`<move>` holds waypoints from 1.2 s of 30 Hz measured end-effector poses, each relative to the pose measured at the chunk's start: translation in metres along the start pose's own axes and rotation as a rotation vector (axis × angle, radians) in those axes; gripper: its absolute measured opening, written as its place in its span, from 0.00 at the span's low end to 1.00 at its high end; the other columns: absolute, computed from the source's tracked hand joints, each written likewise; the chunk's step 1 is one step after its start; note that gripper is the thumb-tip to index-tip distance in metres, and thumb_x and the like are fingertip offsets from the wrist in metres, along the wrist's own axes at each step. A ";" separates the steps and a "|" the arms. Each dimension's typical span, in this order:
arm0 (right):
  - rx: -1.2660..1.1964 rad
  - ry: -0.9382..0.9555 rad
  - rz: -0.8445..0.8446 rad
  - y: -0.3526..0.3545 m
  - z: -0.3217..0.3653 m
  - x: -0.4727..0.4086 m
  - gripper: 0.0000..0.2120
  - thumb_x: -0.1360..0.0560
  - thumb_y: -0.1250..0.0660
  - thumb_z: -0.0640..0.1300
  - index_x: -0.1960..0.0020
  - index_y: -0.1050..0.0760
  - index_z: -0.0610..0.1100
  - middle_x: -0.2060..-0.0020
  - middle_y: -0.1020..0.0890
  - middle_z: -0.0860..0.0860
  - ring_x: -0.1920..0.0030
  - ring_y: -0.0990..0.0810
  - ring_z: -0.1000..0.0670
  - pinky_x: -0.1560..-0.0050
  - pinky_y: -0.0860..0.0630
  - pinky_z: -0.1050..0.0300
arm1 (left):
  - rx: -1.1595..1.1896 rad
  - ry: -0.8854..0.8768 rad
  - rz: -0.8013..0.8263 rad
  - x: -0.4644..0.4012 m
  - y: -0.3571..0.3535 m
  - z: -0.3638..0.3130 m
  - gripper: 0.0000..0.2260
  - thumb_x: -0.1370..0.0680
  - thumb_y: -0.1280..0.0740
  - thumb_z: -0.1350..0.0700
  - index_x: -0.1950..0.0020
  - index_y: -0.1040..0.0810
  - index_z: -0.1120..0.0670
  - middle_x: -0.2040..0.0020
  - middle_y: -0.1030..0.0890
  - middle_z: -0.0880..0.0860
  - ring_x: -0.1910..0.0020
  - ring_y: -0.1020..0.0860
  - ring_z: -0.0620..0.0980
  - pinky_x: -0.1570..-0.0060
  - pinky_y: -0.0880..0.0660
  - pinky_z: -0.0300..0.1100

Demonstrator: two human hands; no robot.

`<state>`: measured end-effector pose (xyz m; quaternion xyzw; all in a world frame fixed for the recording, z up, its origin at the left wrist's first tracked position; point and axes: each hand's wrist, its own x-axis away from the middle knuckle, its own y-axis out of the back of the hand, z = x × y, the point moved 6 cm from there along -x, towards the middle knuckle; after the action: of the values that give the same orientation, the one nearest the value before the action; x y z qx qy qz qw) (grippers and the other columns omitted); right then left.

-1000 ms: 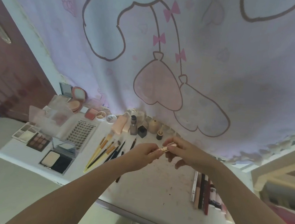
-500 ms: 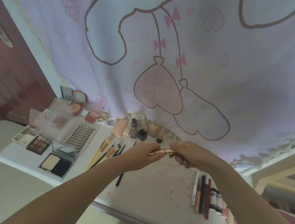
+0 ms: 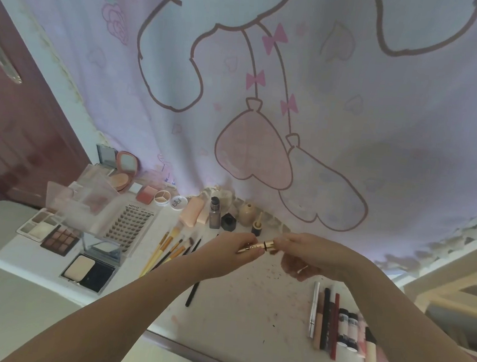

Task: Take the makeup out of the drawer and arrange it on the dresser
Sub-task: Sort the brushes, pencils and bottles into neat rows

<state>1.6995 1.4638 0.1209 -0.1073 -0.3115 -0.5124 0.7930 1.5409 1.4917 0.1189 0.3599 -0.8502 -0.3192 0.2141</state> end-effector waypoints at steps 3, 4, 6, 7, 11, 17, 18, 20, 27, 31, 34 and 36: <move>0.038 -0.017 -0.078 0.002 -0.003 -0.001 0.22 0.22 0.44 0.60 0.54 0.22 0.43 0.73 0.23 0.53 0.74 0.27 0.56 0.70 0.28 0.64 | -0.014 -0.010 0.007 0.000 -0.003 -0.002 0.10 0.21 0.42 0.42 0.59 0.30 0.44 0.71 0.30 0.45 0.75 0.34 0.40 0.73 0.38 0.34; 0.029 0.015 -0.060 0.003 -0.004 0.000 0.18 0.21 0.42 0.56 0.53 0.23 0.43 0.72 0.23 0.53 0.72 0.26 0.56 0.68 0.27 0.64 | -0.022 -0.008 0.007 0.000 -0.004 -0.001 0.11 0.21 0.42 0.42 0.58 0.29 0.46 0.70 0.30 0.45 0.75 0.34 0.40 0.72 0.38 0.35; -0.012 0.062 -0.002 0.003 -0.003 0.004 0.10 0.22 0.36 0.50 0.49 0.24 0.44 0.66 0.19 0.53 0.65 0.21 0.56 0.63 0.25 0.63 | -0.026 -0.003 0.006 0.000 -0.006 -0.001 0.13 0.21 0.42 0.43 0.55 0.27 0.51 0.70 0.30 0.45 0.74 0.34 0.41 0.71 0.37 0.36; -0.034 0.057 0.008 0.003 -0.003 0.005 0.10 0.23 0.35 0.50 0.48 0.24 0.44 0.63 0.18 0.52 0.63 0.20 0.55 0.63 0.24 0.63 | -0.020 0.000 0.008 0.000 -0.006 -0.001 0.13 0.21 0.42 0.43 0.55 0.27 0.51 0.70 0.30 0.45 0.75 0.34 0.40 0.71 0.37 0.36; -0.013 -0.045 -0.068 0.003 -0.006 0.005 0.23 0.23 0.43 0.61 0.54 0.22 0.42 0.72 0.22 0.51 0.74 0.27 0.56 0.74 0.30 0.66 | -0.024 -0.022 0.024 -0.001 -0.006 -0.006 0.11 0.21 0.42 0.43 0.57 0.29 0.47 0.71 0.31 0.45 0.75 0.34 0.40 0.72 0.38 0.34; -0.031 0.036 -0.033 0.006 0.001 0.008 0.09 0.24 0.34 0.51 0.49 0.23 0.46 0.63 0.18 0.53 0.63 0.20 0.56 0.65 0.25 0.64 | -0.039 -0.019 0.032 -0.001 -0.007 -0.008 0.12 0.20 0.42 0.44 0.57 0.28 0.50 0.70 0.31 0.45 0.74 0.35 0.40 0.71 0.38 0.34; -0.027 0.010 -0.039 0.005 0.001 0.008 0.13 0.23 0.36 0.55 0.50 0.23 0.45 0.63 0.17 0.52 0.65 0.20 0.55 0.66 0.25 0.64 | -0.042 -0.022 0.033 -0.001 -0.007 -0.009 0.11 0.20 0.42 0.44 0.58 0.29 0.48 0.70 0.31 0.45 0.74 0.35 0.40 0.72 0.39 0.34; 0.023 -0.041 -0.075 0.004 -0.001 0.007 0.22 0.23 0.43 0.61 0.53 0.22 0.43 0.70 0.20 0.52 0.72 0.25 0.56 0.71 0.29 0.65 | -0.045 -0.030 0.036 -0.002 -0.007 -0.011 0.10 0.21 0.42 0.44 0.58 0.30 0.46 0.70 0.31 0.45 0.74 0.35 0.40 0.72 0.38 0.33; -0.012 -0.011 -0.024 0.006 0.000 0.007 0.14 0.24 0.36 0.55 0.49 0.23 0.45 0.62 0.17 0.52 0.63 0.20 0.54 0.66 0.25 0.64 | -0.032 0.001 0.030 -0.002 -0.008 -0.004 0.13 0.21 0.41 0.44 0.55 0.27 0.52 0.70 0.30 0.45 0.74 0.35 0.41 0.71 0.38 0.35; 0.088 -0.025 -0.063 0.008 -0.001 0.004 0.17 0.22 0.40 0.56 0.52 0.22 0.43 0.69 0.22 0.53 0.71 0.26 0.57 0.68 0.28 0.65 | -0.039 -0.001 0.036 -0.004 -0.008 -0.004 0.12 0.21 0.41 0.43 0.57 0.28 0.50 0.70 0.30 0.45 0.74 0.35 0.41 0.71 0.37 0.36; 0.033 0.019 -0.024 0.009 0.002 0.006 0.09 0.23 0.35 0.51 0.49 0.23 0.46 0.62 0.19 0.53 0.63 0.21 0.56 0.63 0.25 0.65 | -0.031 0.002 0.037 -0.003 -0.008 -0.003 0.13 0.21 0.41 0.44 0.56 0.27 0.51 0.70 0.30 0.45 0.74 0.35 0.41 0.69 0.36 0.38; 0.020 -0.015 -0.044 0.007 0.001 0.005 0.14 0.23 0.38 0.57 0.51 0.23 0.46 0.64 0.19 0.52 0.65 0.22 0.55 0.64 0.26 0.64 | -0.033 -0.008 0.039 -0.003 -0.007 -0.003 0.11 0.21 0.41 0.43 0.58 0.28 0.48 0.71 0.30 0.45 0.74 0.35 0.41 0.70 0.37 0.36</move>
<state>1.7070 1.4637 0.1257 -0.0961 -0.3249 -0.5257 0.7803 1.5480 1.4895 0.1157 0.3382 -0.8526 -0.3303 0.2227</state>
